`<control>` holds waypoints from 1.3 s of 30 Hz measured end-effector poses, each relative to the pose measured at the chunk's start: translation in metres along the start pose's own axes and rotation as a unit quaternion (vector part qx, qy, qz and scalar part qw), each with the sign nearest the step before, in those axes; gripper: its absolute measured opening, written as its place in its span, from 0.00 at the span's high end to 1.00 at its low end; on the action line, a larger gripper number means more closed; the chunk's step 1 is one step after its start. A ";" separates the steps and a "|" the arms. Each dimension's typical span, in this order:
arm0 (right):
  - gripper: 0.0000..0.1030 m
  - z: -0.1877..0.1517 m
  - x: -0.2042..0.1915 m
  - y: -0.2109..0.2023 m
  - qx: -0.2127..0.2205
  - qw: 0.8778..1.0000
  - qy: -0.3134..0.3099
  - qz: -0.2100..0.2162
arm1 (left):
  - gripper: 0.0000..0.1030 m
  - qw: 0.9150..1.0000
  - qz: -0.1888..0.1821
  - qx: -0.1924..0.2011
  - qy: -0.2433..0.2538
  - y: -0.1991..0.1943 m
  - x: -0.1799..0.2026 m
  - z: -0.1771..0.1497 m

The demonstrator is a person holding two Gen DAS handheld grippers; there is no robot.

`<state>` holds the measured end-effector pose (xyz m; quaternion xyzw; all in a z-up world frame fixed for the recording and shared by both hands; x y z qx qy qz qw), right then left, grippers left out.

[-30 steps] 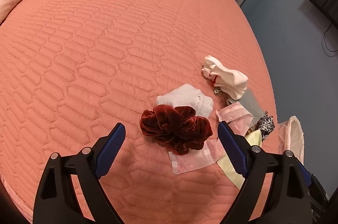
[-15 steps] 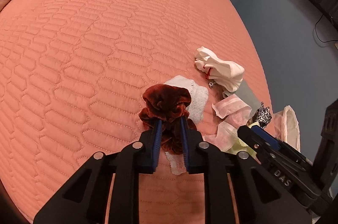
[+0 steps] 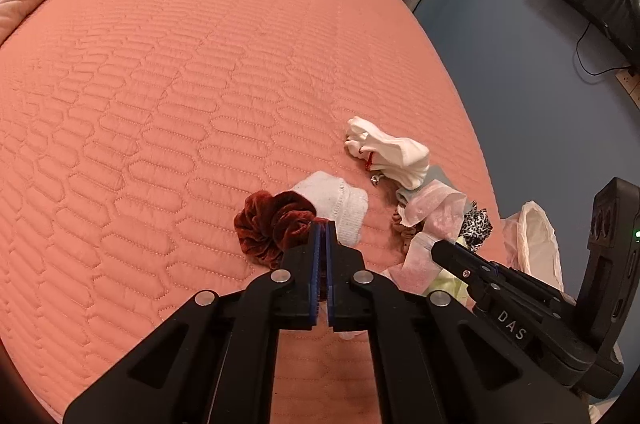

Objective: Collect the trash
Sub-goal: 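Grasp the dark red scrunchie with the left tool while the right grasps pink wrapper, then lift the scrunchie with the left tool while the right lifts the pink wrapper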

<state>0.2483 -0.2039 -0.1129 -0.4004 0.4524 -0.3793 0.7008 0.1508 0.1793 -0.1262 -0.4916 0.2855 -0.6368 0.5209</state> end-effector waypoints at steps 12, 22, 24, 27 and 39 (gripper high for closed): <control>0.99 0.009 -0.011 -0.075 0.065 0.998 -0.013 0.009 | 0.98 1.000 -0.012 -0.003 -0.023 -0.011 -0.016 -0.009; 0.99 -0.003 -0.011 -0.073 0.056 0.998 -0.010 0.020 | 0.35 0.997 -0.013 -0.028 -0.075 0.026 -0.023 -0.017; 0.99 -0.004 -0.009 -0.070 0.054 0.998 -0.009 0.020 | 0.30 0.997 0.004 -0.023 -0.075 0.032 -0.022 -0.014; 0.99 -0.003 -0.006 -0.066 0.050 0.999 -0.009 0.019 | 0.28 0.994 0.003 -0.027 -0.104 0.043 -0.028 -0.010; 0.99 -0.008 -0.006 -0.062 0.042 0.999 -0.007 0.023 | 0.77 0.997 0.002 -0.035 -0.075 0.048 -0.017 -0.005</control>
Point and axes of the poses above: each gripper's, at about its wrist camera, not at the fingertips, and y roughly the way its jaws point, x to its right, z to its top, the point moved 6 cm from there along y, roughly the way its jaws point, and after that the axes turned 12 degrees about -x, right-handed, at the moved point
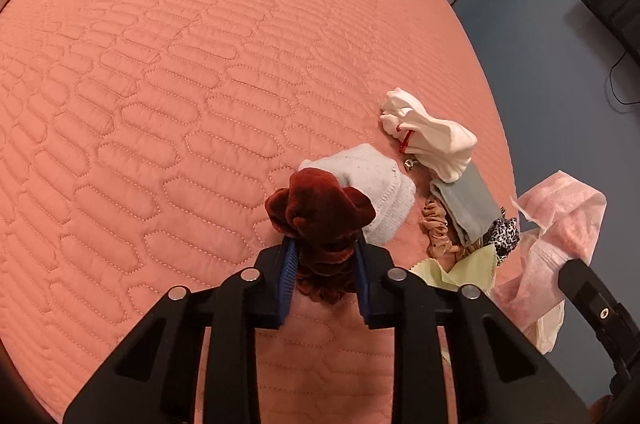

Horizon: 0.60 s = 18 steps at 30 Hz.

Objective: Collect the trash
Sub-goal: 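Lift the scrunchie with the left tool while the right lifts the pink wrapper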

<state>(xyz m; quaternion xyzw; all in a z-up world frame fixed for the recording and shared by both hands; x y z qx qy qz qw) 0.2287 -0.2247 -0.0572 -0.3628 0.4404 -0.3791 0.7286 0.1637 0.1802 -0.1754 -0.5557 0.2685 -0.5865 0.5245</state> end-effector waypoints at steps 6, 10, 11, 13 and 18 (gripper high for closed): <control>0.99 -0.003 -0.002 -0.024 0.020 1.000 -0.004 0.006 | 0.80 0.999 0.006 0.032 0.044 -0.030 0.030 -0.005; 0.99 0.001 -0.001 -0.052 0.046 0.999 -0.006 0.008 | 0.80 0.995 0.001 0.057 0.076 -0.058 0.056 -0.007; 0.99 0.002 0.000 -0.059 0.053 0.999 -0.006 0.008 | 0.80 0.994 -0.001 0.064 0.084 -0.066 0.063 -0.008; 0.99 0.005 0.001 -0.077 0.070 0.998 -0.006 0.007 | 0.80 0.992 -0.006 0.075 0.098 -0.081 0.078 -0.005; 0.99 0.013 0.010 -0.126 0.113 0.994 -0.005 0.001 | 0.80 0.984 -0.012 0.103 0.145 -0.112 0.122 -0.004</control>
Point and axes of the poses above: each gripper's, at about its wrist camera, not at the fingertips, and y roughly the way its jaws point, x to its right, z to its top, the point moved 6 cm from there along y, roughly the way its jaws point, and after that the axes turned 12 degrees about -x, right-handed, at the moved point
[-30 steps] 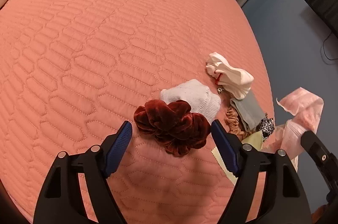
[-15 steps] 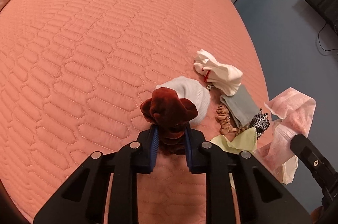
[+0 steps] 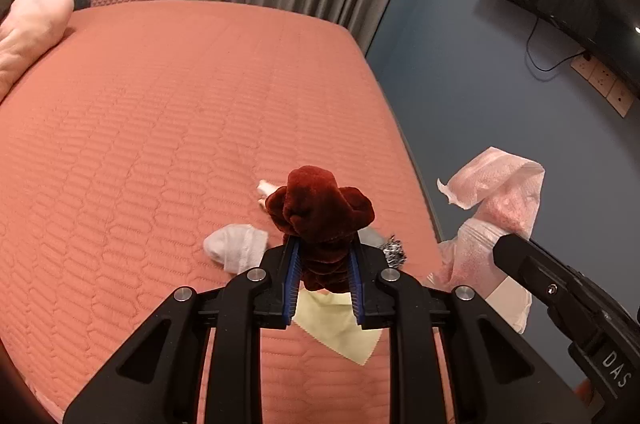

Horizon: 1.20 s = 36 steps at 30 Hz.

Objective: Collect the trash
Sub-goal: 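Lift the scrunchie with the left tool while the right lifts the pink wrapper, then carry scrunchie and wrapper over the wastebasket and open both tools to drop them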

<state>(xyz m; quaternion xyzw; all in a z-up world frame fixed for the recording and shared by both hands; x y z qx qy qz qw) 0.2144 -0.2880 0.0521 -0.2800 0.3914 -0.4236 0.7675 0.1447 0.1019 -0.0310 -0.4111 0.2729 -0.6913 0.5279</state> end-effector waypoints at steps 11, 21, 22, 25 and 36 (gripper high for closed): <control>0.99 0.026 0.045 -0.097 0.085 0.996 0.015 -0.033 | 0.80 0.994 -0.028 0.051 0.097 -0.028 0.082 0.022; 0.99 0.028 0.101 -0.154 0.128 0.988 0.045 -0.070 | 0.80 0.984 -0.065 0.047 0.157 -0.034 0.151 0.022; 0.99 0.028 0.107 -0.157 0.130 0.988 0.049 -0.073 | 0.80 0.983 -0.067 0.048 0.163 -0.034 0.159 0.022; 0.99 0.025 0.127 -0.166 0.136 0.985 0.061 -0.085 | 0.79 0.979 -0.071 0.048 0.184 -0.033 0.180 0.017; 0.99 0.023 0.190 -0.179 0.140 0.977 0.101 -0.121 | 0.77 0.967 -0.099 0.022 0.234 -0.011 0.241 0.007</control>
Point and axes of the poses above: each gripper's, at about its wrist camera, not at the fingertips, and y roughly the way its jaws point, x to its right, z to its top, the point moved 6 cm from there along y, roughly the way its jaws point, and after that the axes turned 12 degrees about -x, right-handed, at the moved point
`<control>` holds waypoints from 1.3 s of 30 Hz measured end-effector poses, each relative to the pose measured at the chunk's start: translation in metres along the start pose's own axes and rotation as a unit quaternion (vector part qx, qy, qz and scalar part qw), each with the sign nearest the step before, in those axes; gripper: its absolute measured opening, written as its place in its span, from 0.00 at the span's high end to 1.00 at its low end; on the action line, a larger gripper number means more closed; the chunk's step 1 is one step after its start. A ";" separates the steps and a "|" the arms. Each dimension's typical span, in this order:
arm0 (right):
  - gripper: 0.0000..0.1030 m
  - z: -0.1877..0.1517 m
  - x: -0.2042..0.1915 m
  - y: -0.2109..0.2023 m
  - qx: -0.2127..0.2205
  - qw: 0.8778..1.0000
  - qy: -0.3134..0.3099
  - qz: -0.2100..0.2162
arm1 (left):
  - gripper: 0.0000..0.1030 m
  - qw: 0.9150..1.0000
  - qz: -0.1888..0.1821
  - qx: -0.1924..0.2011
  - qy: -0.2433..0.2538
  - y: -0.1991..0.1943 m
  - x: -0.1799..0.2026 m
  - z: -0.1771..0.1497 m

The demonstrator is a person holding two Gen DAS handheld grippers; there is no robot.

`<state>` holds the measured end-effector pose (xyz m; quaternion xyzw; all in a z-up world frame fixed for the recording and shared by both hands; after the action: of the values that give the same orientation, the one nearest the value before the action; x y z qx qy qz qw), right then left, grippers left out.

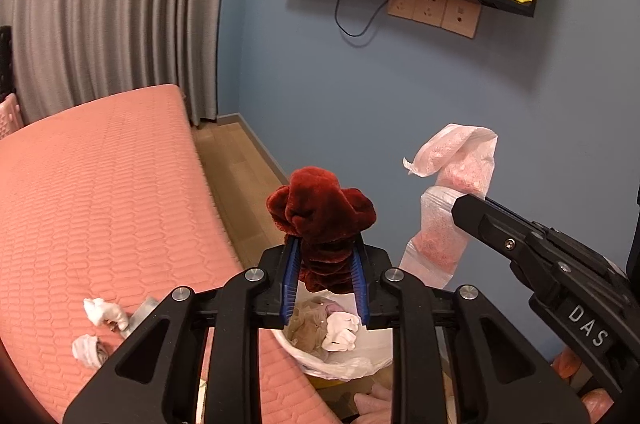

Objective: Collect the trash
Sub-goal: 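Carry scrunchie and wrapper over the wastebasket and open both tools to drop them, then move both open tools back over the remaining items on the bed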

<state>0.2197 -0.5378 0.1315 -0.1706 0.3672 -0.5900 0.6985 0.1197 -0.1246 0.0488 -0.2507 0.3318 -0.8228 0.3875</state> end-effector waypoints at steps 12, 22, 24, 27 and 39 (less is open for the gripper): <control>0.95 0.001 0.046 0.024 -0.017 0.999 0.026 -0.027 | 0.37 1.000 0.005 -0.011 0.004 0.041 0.021 0.019; 0.90 -0.007 0.042 0.031 -0.024 0.999 0.027 -0.031 | 0.37 1.000 0.023 -0.012 -0.016 0.044 0.007 0.015; 0.87 -0.007 0.039 0.032 -0.024 0.999 0.025 -0.032 | 0.37 0.999 0.028 -0.011 -0.017 0.042 0.004 0.013; 0.84 -0.012 0.031 0.031 -0.027 0.999 0.018 -0.033 | 0.37 0.999 0.029 -0.010 -0.026 0.039 -0.004 0.009; 0.73 -0.033 -0.021 0.025 -0.037 0.999 -0.009 -0.004 | 0.37 0.996 0.046 -0.008 -0.073 0.019 -0.042 -0.013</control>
<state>0.2133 -0.5052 0.0990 -0.2032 0.3820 -0.5772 0.6926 0.1446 -0.0953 0.0196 -0.2972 0.3209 -0.7808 0.4462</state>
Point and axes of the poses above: each gripper's, at about its wrist camera, not at the fingertips, and y roughly the way its jaws point, x to its right, z to its top, the point moved 6 cm from there along y, roughly the way its jaws point, and after that the axes turned 12 degrees about -x, right-handed, at the moved point
